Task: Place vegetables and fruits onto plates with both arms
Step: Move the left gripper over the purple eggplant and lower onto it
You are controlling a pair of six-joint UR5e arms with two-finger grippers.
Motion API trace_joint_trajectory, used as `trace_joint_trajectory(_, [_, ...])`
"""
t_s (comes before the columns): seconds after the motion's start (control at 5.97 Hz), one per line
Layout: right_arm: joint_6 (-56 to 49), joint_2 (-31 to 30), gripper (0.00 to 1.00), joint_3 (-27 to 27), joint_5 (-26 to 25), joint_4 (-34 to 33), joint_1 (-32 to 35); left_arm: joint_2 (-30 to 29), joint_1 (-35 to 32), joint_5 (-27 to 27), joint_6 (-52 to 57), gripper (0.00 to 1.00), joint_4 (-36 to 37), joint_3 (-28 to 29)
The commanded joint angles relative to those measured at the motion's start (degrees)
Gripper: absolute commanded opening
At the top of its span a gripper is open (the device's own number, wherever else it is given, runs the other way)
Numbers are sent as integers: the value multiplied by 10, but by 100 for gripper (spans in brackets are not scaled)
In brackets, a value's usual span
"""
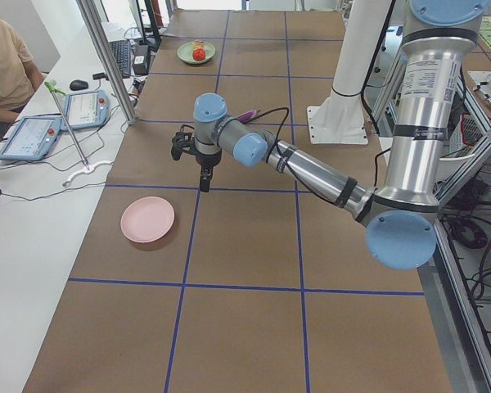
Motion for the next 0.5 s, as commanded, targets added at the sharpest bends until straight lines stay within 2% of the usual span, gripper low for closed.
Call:
trace_joint_trajectory(0.0, [1,0,100,1,1,0,-1,-86,140,83,-121,100,-1,5])
trace_joint_trajectory(0.34, [0,-1,100,0,1,0,0,-218,244,108,-250,100,-1,92])
